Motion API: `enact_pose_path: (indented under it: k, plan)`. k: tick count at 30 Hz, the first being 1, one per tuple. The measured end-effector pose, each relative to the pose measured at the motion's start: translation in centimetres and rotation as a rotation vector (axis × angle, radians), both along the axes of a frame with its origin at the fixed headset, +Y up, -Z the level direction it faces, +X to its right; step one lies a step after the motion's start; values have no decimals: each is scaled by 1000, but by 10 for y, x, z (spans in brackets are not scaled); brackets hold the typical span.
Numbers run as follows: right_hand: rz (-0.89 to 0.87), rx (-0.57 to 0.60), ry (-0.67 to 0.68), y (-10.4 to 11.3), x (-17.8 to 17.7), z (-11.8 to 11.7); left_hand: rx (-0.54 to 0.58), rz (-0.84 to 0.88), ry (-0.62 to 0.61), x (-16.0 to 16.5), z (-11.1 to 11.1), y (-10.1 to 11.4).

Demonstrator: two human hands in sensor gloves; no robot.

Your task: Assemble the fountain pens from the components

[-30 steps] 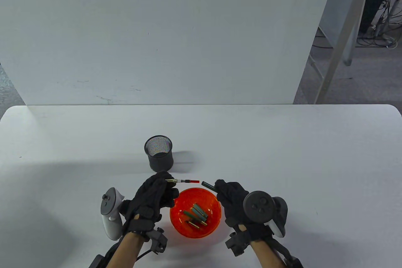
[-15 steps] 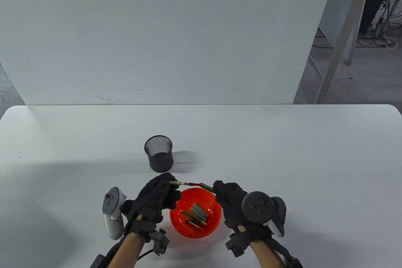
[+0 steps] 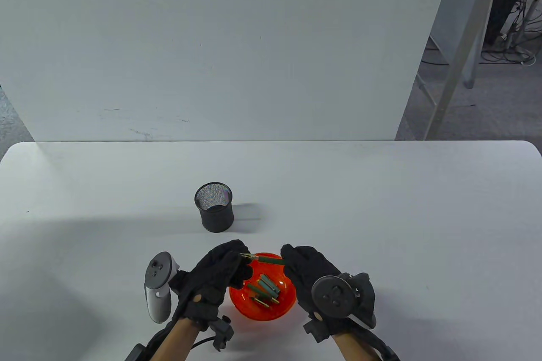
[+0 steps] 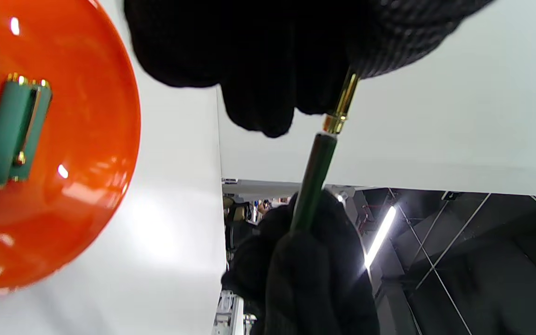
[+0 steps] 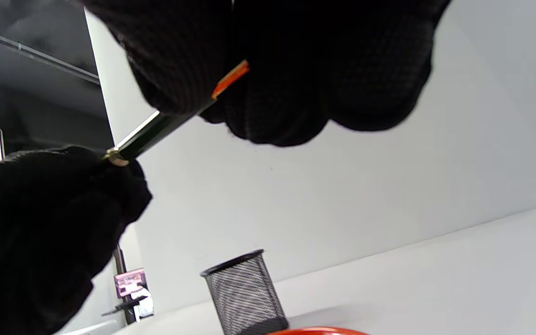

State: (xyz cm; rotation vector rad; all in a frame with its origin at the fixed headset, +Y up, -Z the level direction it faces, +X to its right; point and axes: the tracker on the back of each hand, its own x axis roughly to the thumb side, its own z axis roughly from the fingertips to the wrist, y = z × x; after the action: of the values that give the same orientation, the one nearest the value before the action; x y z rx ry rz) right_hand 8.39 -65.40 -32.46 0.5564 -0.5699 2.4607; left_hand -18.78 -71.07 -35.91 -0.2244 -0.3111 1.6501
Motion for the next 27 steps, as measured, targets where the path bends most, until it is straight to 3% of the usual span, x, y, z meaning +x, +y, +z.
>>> enact_pose_path:
  k: [7, 14, 19, 27]
  plan:
    - [-88, -49, 12, -5, 5, -4, -9, 13, -1, 1, 1, -1]
    - [-433, -234, 76, -18, 18, -17, -35, 57, -24, 4, 1, -3]
    - [-564, -277, 77, -23, 27, -20, -60, 111, -61, 11, 6, -2]
    - [-612, -403, 161, -32, 28, -25, -77, 101, -32, 8, 3, -7]
